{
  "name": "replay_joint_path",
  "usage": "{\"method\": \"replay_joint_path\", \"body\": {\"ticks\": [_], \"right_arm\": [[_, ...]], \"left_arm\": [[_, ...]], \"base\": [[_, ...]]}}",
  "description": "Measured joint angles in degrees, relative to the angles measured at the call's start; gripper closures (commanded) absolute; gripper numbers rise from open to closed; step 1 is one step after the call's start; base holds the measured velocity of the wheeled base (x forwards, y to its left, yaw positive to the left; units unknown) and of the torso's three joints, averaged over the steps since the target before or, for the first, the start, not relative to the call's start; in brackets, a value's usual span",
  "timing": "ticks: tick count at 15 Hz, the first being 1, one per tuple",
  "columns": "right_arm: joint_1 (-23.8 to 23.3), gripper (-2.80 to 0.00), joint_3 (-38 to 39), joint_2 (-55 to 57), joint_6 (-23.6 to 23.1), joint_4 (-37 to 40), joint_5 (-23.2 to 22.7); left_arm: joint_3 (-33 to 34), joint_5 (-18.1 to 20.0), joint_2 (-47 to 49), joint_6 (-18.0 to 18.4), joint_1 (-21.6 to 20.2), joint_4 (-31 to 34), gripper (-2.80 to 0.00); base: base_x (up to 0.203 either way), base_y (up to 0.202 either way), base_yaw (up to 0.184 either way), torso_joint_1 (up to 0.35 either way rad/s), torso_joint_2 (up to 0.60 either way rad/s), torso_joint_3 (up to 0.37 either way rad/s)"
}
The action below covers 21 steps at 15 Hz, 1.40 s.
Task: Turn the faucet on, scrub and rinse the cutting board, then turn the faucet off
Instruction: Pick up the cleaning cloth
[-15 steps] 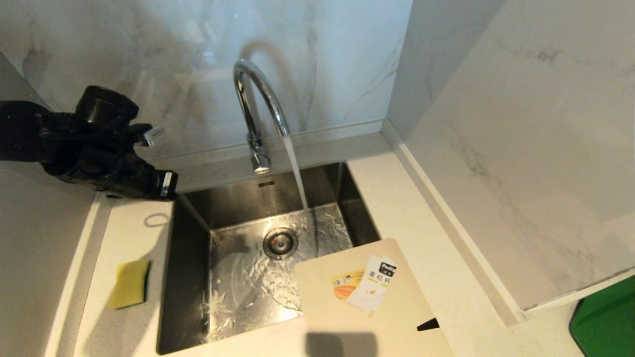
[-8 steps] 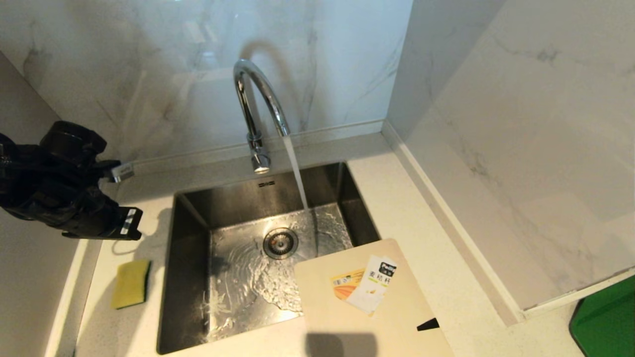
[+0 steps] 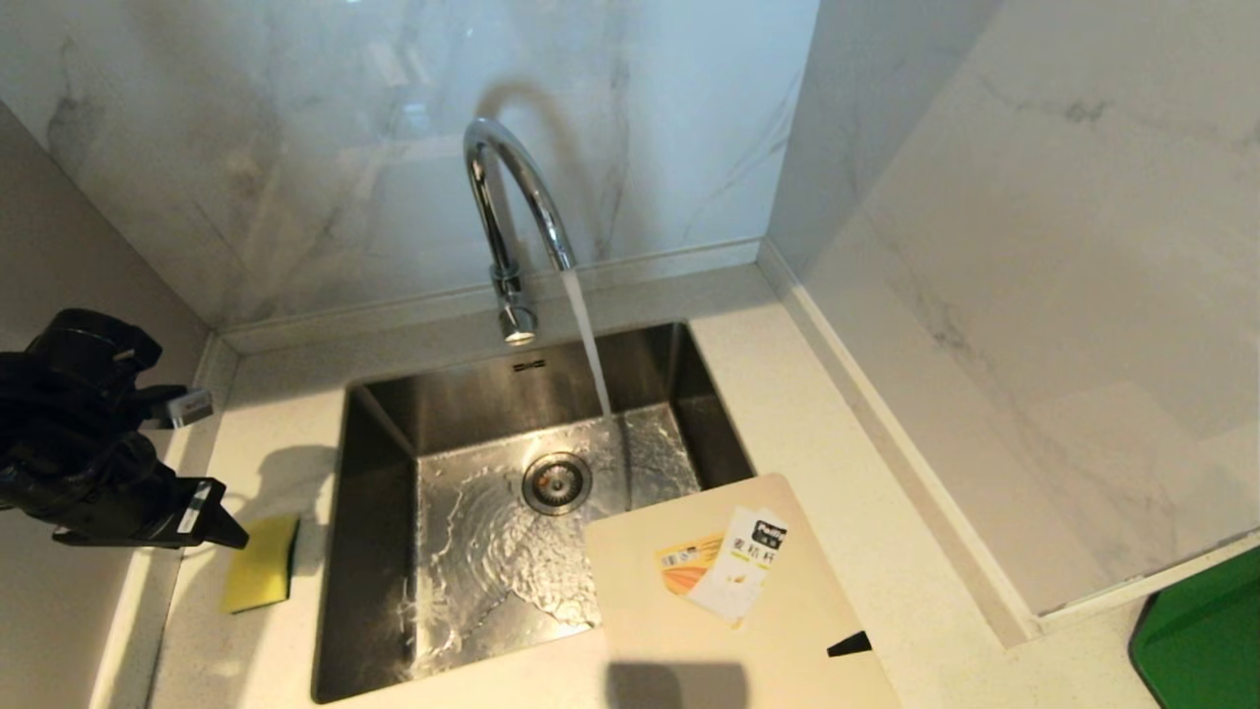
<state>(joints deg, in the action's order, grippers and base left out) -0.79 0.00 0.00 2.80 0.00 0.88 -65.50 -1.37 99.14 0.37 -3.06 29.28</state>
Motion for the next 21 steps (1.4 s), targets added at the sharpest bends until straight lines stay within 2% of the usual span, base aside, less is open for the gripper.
{"method": "replay_joint_path", "body": {"ticks": [4,7,10,13,21], "right_arm": [[0.0,0.0,0.0,0.0,0.0,0.0,0.0],[0.0,0.0,0.0,0.0,0.0,0.0,0.0],[0.0,0.0,0.0,0.0,0.0,0.0,0.0],[0.0,0.0,0.0,0.0,0.0,0.0,0.0],[0.0,0.0,0.0,0.0,0.0,0.0,0.0]], "left_arm": [[2.8,-0.1,0.1,-1.1,-2.3,-0.7,-2.8],[4.2,0.0,1.4,-5.1,-2.8,-2.5,-2.8],[6.5,0.0,3.2,-7.3,-2.9,-6.4,-2.8],[8.1,0.8,5.2,-7.9,-3.0,-10.4,-2.8],[6.1,3.5,9.9,-8.4,-2.9,-11.9,-2.8]], "base": [[0.0,0.0,0.0,0.0,0.0,0.0],[0.0,0.0,0.0,0.0,0.0,0.0],[0.0,0.0,0.0,0.0,0.0,0.0],[0.0,0.0,0.0,0.0,0.0,0.0],[0.0,0.0,0.0,0.0,0.0,0.0]]}}
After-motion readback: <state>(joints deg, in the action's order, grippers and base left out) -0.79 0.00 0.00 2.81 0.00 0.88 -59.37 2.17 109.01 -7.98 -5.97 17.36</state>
